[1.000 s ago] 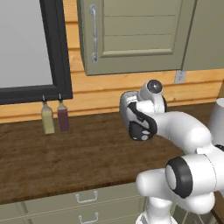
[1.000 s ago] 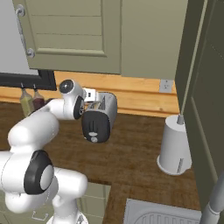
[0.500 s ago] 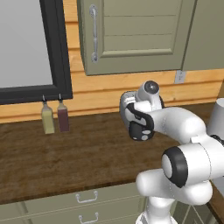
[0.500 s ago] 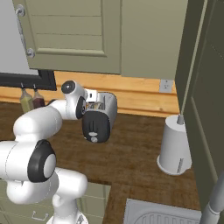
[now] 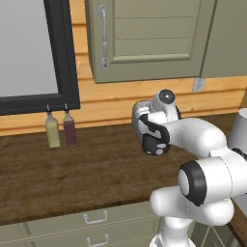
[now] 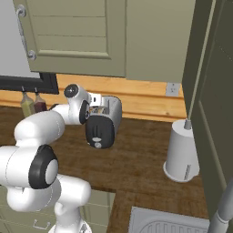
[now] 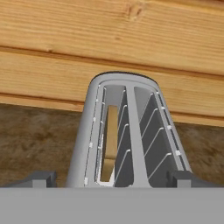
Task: Start the toaster. Once the lever pops up, take the bread to the plate on the dining counter.
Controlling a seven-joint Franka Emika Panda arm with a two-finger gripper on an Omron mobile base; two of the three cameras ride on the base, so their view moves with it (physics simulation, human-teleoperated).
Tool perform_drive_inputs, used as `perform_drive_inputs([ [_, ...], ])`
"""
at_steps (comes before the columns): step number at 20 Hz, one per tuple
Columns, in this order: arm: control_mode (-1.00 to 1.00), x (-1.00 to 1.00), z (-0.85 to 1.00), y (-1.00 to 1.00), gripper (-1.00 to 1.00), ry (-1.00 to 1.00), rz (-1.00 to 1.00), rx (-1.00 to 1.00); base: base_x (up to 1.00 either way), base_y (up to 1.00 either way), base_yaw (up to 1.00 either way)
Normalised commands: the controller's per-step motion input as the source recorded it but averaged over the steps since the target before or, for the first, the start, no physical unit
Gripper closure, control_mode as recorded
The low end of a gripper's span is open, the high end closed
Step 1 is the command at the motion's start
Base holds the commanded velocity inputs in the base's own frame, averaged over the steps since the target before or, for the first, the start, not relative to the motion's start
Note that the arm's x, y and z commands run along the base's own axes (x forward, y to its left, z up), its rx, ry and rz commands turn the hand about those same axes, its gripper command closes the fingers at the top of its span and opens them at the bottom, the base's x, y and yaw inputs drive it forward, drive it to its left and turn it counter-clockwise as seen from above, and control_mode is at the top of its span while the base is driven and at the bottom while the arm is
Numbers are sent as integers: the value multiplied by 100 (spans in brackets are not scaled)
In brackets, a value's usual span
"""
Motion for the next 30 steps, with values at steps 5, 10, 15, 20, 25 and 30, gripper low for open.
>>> perform_drive_inputs([
  [5,-100,0,0,0,-100,0,0,0,0,0,0],
  [10,-100,0,0,0,-100,0,0,0,0,0,0],
  [15,-100,0,0,0,-100,0,0,0,0,0,0],
  [20,-100,0,0,0,-100,0,0,0,0,0,0],
  [25,-100,0,0,0,-100,0,0,0,0,0,0],
  [30,-100,0,0,0,-100,0,0,0,0,0,0],
])
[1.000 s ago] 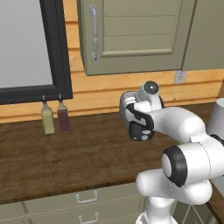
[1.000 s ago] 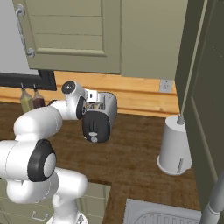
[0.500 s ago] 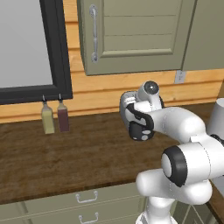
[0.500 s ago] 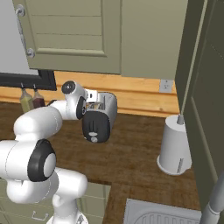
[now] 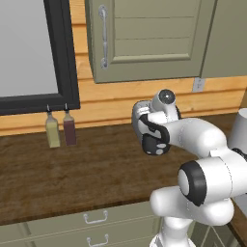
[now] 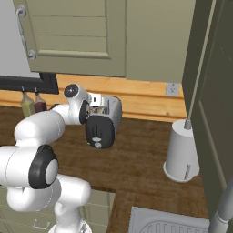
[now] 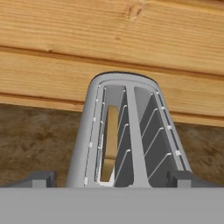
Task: Start the toaster. Once the lever pops up, take the bread to the plate on the dining counter.
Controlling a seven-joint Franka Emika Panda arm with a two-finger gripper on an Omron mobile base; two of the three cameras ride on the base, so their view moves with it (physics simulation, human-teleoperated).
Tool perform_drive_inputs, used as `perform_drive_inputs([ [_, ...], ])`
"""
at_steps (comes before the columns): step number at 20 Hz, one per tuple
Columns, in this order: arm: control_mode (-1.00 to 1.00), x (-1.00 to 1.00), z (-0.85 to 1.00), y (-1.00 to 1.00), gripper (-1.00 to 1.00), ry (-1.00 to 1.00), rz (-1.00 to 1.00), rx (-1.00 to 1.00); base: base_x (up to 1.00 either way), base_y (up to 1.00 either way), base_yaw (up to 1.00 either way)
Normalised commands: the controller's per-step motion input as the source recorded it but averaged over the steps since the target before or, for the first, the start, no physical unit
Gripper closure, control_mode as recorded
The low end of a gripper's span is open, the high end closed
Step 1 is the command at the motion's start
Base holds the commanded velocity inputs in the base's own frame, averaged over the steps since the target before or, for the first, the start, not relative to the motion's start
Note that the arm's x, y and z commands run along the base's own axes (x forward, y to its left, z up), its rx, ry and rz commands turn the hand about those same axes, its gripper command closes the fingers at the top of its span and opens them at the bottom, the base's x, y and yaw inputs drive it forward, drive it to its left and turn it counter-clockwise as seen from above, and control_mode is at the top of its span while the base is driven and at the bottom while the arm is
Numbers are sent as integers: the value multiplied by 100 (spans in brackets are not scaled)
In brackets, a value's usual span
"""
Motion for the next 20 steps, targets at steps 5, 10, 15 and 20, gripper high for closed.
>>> perform_drive_inputs([
  [5,-100,0,0,0,-100,0,0,0,0,0,0],
  [10,-100,0,0,0,-100,0,0,0,0,0,0],
  [15,-100,0,0,0,-100,0,0,0,0,0,0],
  [20,-100,0,0,0,-100,0,0,0,0,0,0],
])
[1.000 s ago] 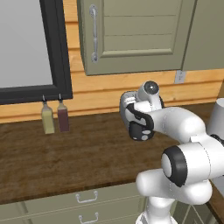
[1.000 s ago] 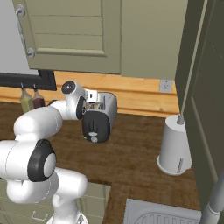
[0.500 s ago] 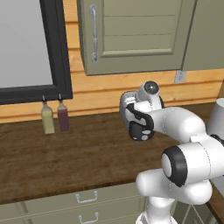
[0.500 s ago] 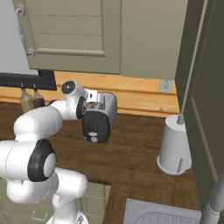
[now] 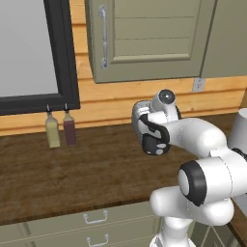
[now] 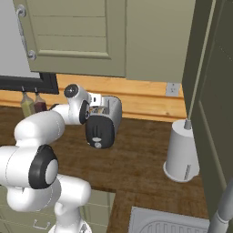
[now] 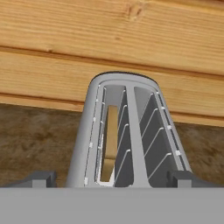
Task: Start the toaster. Once the lever pops up, take the bread to the plate on the dining counter.
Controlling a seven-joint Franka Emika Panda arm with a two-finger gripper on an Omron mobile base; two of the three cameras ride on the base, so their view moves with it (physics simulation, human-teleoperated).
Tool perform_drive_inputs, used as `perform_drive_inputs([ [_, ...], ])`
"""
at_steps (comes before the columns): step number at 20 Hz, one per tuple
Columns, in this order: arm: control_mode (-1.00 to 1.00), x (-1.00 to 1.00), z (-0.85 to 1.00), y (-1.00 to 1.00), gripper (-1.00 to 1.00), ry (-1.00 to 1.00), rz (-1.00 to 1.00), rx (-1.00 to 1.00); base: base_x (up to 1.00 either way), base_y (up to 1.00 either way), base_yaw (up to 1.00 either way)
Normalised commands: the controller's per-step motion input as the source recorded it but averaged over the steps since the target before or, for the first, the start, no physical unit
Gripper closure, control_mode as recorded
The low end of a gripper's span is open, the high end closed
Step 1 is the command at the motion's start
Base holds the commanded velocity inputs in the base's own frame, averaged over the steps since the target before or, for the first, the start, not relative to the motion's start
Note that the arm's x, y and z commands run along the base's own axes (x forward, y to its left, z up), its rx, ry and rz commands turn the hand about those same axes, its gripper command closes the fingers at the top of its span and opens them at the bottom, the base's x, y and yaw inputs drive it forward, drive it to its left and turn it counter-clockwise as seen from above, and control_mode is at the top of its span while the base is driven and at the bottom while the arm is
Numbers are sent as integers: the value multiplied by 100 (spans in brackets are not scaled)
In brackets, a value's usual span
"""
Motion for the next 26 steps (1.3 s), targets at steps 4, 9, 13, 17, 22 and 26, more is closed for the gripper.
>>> perform_drive_inputs([
  [4,-100,0,0,0,-100,0,0,0,0,0,0],
  [9,-100,0,0,0,-100,0,0,0,0,0,0],
  [13,-100,0,0,0,-100,0,0,0,0,0,0],
  [17,-100,0,0,0,-100,0,0,0,0,0,0],
  [22,-100,0,0,0,-100,0,0,0,0,0,0],
  [26,-100,0,0,0,-100,0,0,0,0,0,0],
])
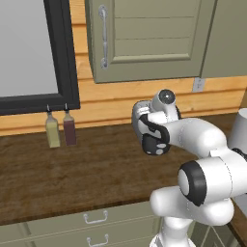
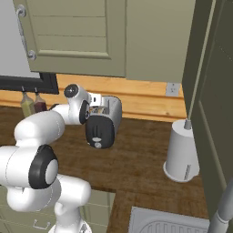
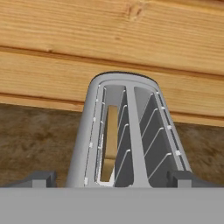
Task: Start the toaster. Once the lever pops up, take the bread to the plate on the dining counter.
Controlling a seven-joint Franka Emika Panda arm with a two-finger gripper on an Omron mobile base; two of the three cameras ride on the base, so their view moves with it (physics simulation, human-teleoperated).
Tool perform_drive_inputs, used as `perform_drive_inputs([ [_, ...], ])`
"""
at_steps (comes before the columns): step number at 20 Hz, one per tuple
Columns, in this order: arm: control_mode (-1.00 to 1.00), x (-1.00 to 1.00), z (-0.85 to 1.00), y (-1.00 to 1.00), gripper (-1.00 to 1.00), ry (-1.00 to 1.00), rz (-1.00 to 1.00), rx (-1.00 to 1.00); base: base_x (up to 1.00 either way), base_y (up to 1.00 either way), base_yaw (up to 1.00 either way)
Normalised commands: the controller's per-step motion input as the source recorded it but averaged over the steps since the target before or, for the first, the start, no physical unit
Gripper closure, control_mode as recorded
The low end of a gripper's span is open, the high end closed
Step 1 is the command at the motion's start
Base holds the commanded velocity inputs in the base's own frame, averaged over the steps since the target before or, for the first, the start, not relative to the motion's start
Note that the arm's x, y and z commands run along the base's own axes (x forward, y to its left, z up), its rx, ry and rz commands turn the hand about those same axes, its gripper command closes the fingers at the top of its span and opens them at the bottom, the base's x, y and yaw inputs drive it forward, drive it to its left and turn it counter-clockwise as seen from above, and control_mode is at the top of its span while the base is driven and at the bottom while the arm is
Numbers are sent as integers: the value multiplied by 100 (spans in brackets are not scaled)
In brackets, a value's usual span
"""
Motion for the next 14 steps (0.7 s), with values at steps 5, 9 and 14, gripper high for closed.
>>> perform_drive_inputs([
  [5,-100,0,0,0,-100,0,0,0,0,0,0],
  [9,-100,0,0,0,-100,0,0,0,0,0,0],
  [14,-100,0,0,0,-100,0,0,0,0,0,0],
])
